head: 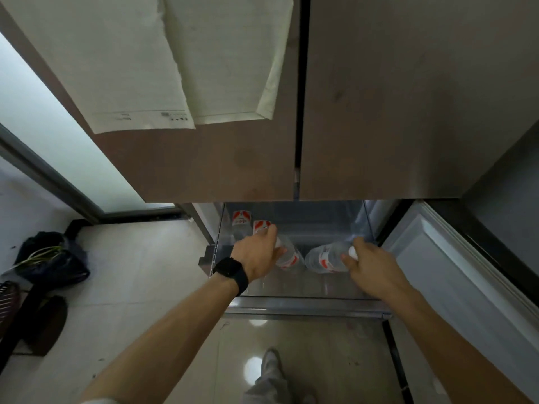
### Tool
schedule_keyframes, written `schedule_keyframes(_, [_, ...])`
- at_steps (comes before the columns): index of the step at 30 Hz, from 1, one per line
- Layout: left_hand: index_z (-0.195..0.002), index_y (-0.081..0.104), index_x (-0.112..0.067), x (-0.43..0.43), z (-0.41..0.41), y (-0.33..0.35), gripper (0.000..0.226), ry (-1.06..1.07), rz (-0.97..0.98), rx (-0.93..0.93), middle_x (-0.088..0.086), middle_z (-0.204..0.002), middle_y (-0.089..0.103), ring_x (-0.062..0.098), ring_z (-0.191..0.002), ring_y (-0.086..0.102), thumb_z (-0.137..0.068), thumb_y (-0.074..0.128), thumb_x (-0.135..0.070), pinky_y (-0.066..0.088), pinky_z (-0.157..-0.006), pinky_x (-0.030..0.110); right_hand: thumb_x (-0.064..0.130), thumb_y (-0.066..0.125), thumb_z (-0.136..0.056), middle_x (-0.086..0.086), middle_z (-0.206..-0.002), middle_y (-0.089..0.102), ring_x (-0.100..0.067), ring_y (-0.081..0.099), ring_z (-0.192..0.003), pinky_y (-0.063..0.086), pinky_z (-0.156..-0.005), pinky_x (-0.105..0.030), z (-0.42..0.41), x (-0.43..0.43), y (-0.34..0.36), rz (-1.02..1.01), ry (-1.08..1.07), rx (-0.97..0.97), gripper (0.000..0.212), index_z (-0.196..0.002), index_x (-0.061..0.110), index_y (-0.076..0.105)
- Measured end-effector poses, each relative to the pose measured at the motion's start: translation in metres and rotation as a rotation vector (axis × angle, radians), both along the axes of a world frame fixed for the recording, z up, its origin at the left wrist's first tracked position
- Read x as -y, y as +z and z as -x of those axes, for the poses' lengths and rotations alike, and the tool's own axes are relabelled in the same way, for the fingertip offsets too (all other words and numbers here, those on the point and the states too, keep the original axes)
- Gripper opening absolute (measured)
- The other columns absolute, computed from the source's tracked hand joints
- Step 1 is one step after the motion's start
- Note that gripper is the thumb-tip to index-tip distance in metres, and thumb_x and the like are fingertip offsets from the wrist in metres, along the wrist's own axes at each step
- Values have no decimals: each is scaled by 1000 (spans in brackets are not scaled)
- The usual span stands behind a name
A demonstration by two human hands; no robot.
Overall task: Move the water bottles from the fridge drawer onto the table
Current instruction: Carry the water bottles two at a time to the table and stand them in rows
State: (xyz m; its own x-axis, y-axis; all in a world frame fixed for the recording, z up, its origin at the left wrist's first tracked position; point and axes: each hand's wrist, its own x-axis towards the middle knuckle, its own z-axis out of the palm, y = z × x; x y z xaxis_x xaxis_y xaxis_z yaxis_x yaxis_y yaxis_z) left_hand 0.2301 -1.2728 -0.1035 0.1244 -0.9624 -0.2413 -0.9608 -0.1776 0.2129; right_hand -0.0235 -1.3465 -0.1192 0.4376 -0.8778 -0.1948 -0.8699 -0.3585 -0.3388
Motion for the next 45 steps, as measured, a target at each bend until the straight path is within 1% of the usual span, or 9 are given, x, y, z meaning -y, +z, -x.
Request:
schedule_keyframes(8, [-133,38,-16,11,14,15,43,-198,-52,64,7,-131,54,26,-102,61,-103,47,-45,55,-80,43,41,49,-100,-6,-116,59,-26,58,-94,45,-71,-36,-33,-5,28,10,250,-92,24,-106,19,43])
schedule_keyframes(17, [-114,48,-25,14,10,-13,37,-18,74,-305,-4,-109,55,15,-90,57,-92,64,-49,53,-77,36,46,52,-97,3,-113,55,-21,59,-92,50,-74,-37,-39,-20,2,-24,96,143,22,-107,29,41])
schedule_keyframes(20, [-124,47,-31,13,8,-28,57,45,78,-426,-2,-121,47,19,-106,53,-78,76,-46,52,-91,40,54,62,-88,6,-119,46,-18,58,-98,47,-77,-31,-33,-26,-12,-70,-29,260,39,-117,35,44])
schedule_keyframes(23, [-142,38,-39,10,8,-42,89,80,58,-561,0,-141,34,18,-126,39,-67,87,-40,43,-108,38,58,77,-71,6,-139,36,-16,49,-120,47,-97,-34,-33,-30,-28,-134,-103,364,77,-136,35,42])
schedule_keyframes(26, [-145,34,-40,11,10,-59,99,107,38,-636,-4,-144,39,16,-130,42,-64,90,-40,43,-109,41,46,88,-65,9,-151,30,-13,40,-133,41,-107,-36,-38,-29,-40,-320,-162,490,105,-150,32,29])
schedule_keyframes(30, [-130,46,-33,12,15,-71,78,169,47,-682,-12,-123,59,9,-111,59,-66,90,-39,53,-97,41,35,86,-71,16,-120,56,-6,58,-108,41,-73,-7,-45,-26,-47,-337,-164,500,72,-129,34,42])
schedule_keyframes(32, [-128,47,-29,12,15,-73,73,183,60,-668,-12,-118,62,10,-106,62,-69,89,-34,54,-93,40,32,85,-73,19,-108,59,-2,59,-95,40,-63,-6,-46,-24,-45,-332,-172,515,62,-120,33,44])
schedule_keyframes(41, [-123,50,-33,-15,3,-43,67,295,201,-675,-16,-117,62,9,-110,60,-70,90,-31,52,-98,36,27,88,-70,24,-109,62,4,59,-99,44,-74,-12,-28,-30,-25,-280,-239,671,63,-119,41,49])
schedule_keyframes(45, [-125,48,-34,-49,-14,2,69,423,342,-701,-26,-112,57,-9,-100,55,-72,90,-25,43,-81,4,26,89,-69,24,-110,63,8,58,-98,45,-76,-14,-36,-35,20,-230,-131,733,69,-123,42,49])
